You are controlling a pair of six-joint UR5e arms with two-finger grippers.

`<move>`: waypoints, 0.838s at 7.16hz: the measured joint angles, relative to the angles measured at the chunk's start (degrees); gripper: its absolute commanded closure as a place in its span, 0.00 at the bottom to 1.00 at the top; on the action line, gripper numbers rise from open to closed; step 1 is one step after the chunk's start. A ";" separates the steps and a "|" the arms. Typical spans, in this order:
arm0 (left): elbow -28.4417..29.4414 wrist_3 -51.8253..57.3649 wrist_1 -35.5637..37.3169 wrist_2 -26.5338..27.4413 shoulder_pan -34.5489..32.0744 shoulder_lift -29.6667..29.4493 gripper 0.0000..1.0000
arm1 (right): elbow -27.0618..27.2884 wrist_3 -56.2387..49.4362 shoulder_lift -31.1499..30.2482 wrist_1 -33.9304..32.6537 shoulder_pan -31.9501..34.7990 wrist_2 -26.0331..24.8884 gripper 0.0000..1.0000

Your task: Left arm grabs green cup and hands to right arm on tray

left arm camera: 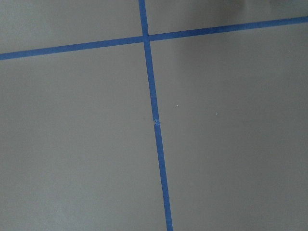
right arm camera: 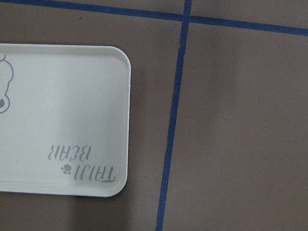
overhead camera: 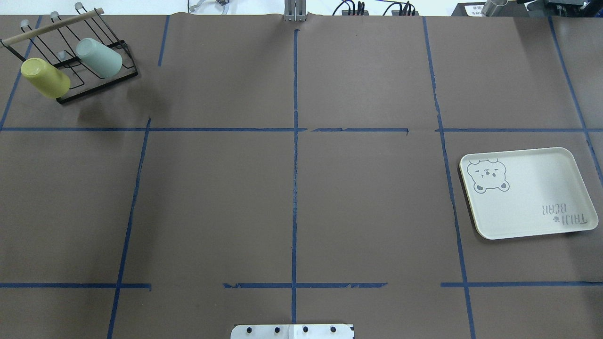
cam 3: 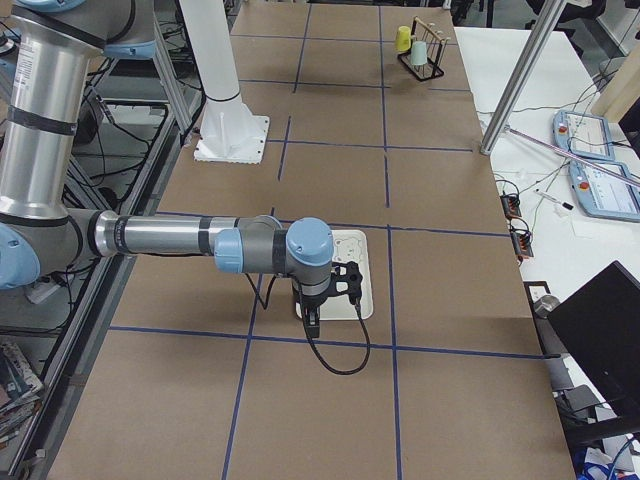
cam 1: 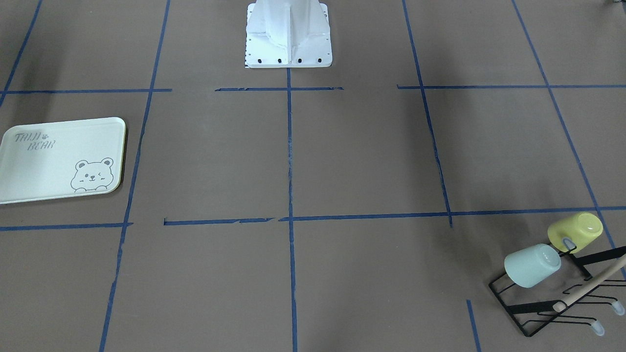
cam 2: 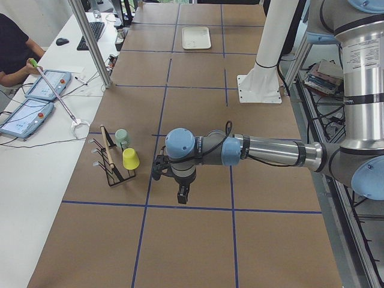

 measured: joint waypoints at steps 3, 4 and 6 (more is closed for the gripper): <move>0.61 0.47 -0.29 -0.17 0.00 0.09 0.00 | 0.06 0.08 -0.03 0.05 0.00 0.02 0.00; 0.67 0.49 -0.32 -1.23 0.00 0.17 0.00 | 0.07 0.09 -0.04 0.03 0.00 0.02 0.00; 0.67 0.26 -0.39 -3.15 0.16 0.12 0.00 | 0.07 0.09 -0.04 -0.01 0.00 0.02 0.00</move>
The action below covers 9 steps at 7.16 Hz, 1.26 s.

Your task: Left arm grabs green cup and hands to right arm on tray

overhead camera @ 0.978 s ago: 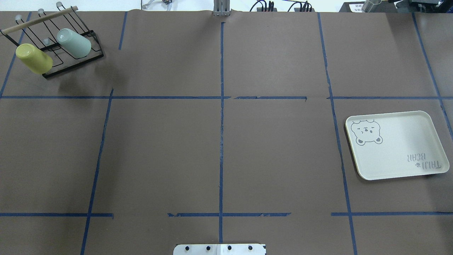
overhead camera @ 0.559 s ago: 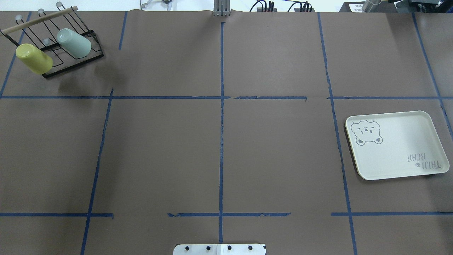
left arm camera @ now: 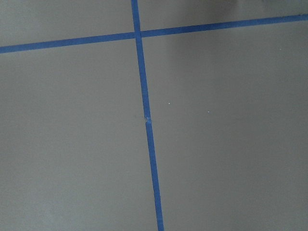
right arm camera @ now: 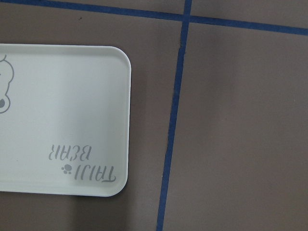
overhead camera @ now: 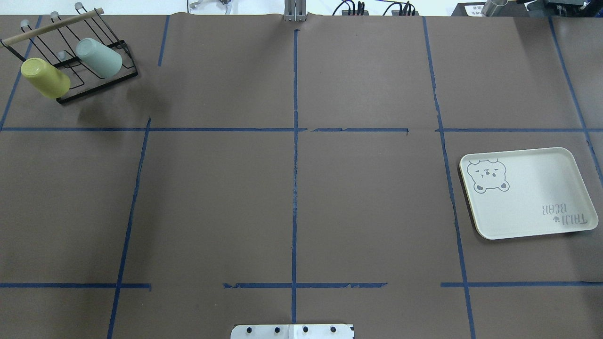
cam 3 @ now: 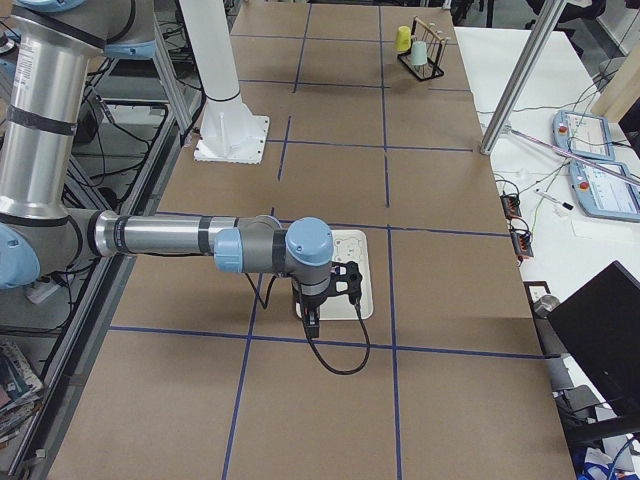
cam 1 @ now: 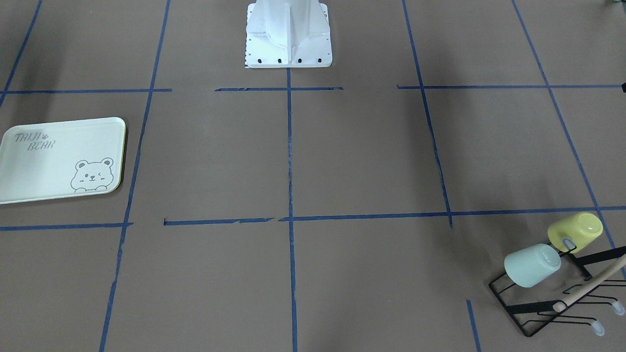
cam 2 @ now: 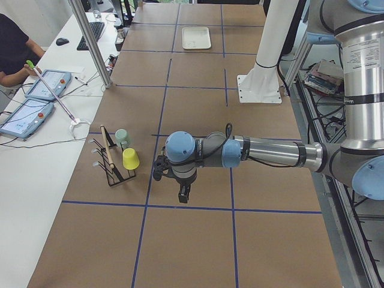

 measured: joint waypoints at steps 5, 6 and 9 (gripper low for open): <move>0.38 -19.65 -8.53 -0.31 7.34 -12.46 0.00 | -0.01 0.07 -0.16 0.06 0.00 0.23 0.00; 0.96 -25.35 -9.52 0.01 11.16 -16.31 0.00 | 0.02 0.03 -0.18 0.06 0.00 0.35 0.00; 10.76 -31.88 -13.24 5.92 17.37 -30.18 0.00 | 0.21 -0.05 -0.19 0.06 0.00 0.43 0.00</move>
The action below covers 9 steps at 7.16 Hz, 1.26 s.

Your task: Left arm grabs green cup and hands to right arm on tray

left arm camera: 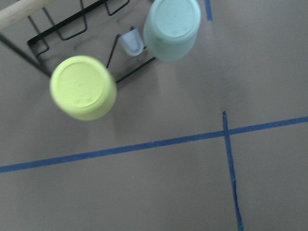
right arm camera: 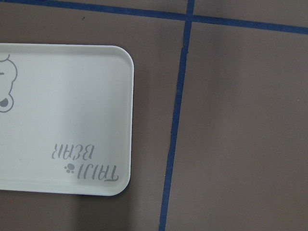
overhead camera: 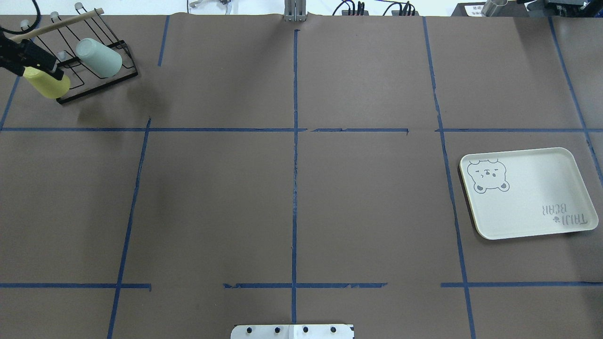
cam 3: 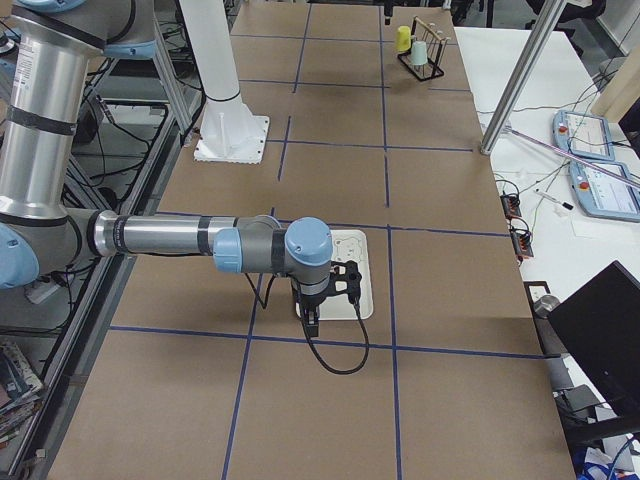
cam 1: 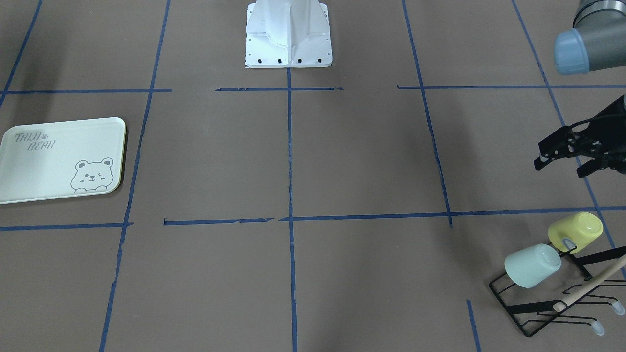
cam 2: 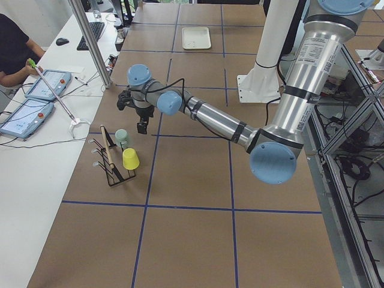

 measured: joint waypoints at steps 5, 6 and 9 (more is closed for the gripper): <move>18.26 -15.20 -12.20 4.52 0.69 -9.70 0.00 | -0.03 -0.12 -0.01 0.00 0.00 1.58 0.00; 20.10 -17.12 -12.46 4.81 0.81 -10.76 0.00 | -0.02 -0.12 -0.01 0.00 0.00 1.67 0.00; 22.81 -18.71 -13.47 8.27 1.63 -13.26 0.00 | 0.04 -0.12 -0.04 0.00 0.00 2.01 0.00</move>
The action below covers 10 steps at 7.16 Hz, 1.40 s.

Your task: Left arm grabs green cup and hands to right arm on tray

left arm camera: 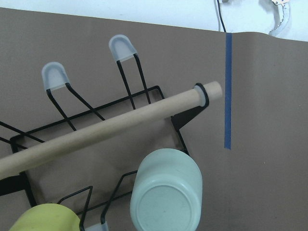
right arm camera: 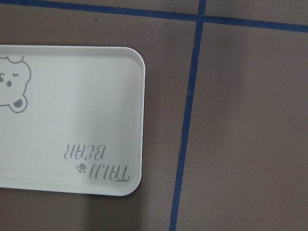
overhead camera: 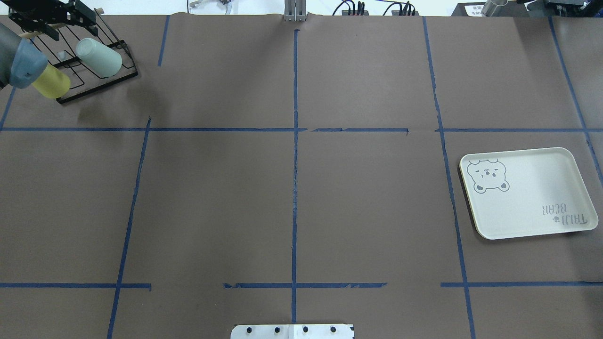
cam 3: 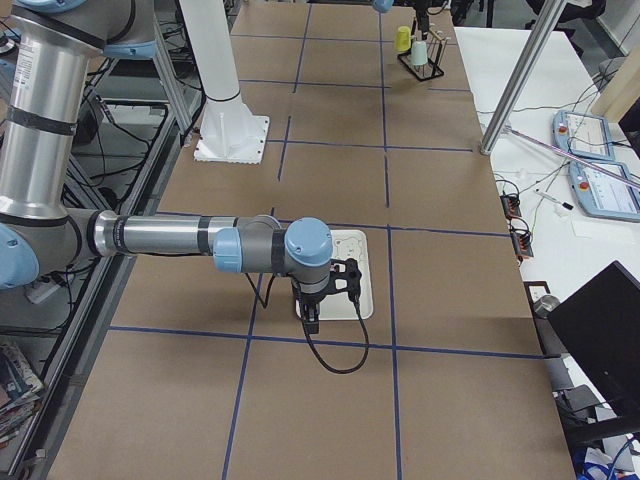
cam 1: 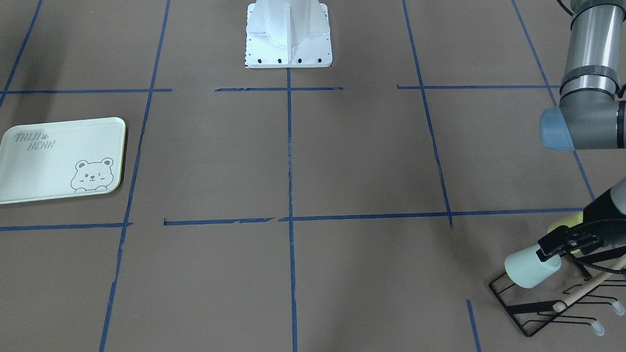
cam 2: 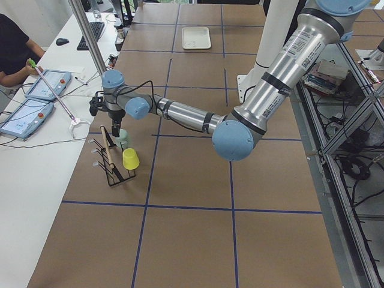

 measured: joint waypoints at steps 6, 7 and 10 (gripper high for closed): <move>4.48 0.22 -3.78 2.23 2.45 -0.55 0.00 | -0.03 0.17 -0.36 0.00 -0.03 0.39 0.00; 4.73 0.22 -3.81 2.22 2.62 -0.50 0.00 | 0.00 0.18 -0.35 0.00 -0.03 0.49 0.00; 5.19 0.36 -3.82 2.15 2.76 -0.32 0.00 | 0.01 0.25 -0.33 0.00 -0.07 0.54 0.00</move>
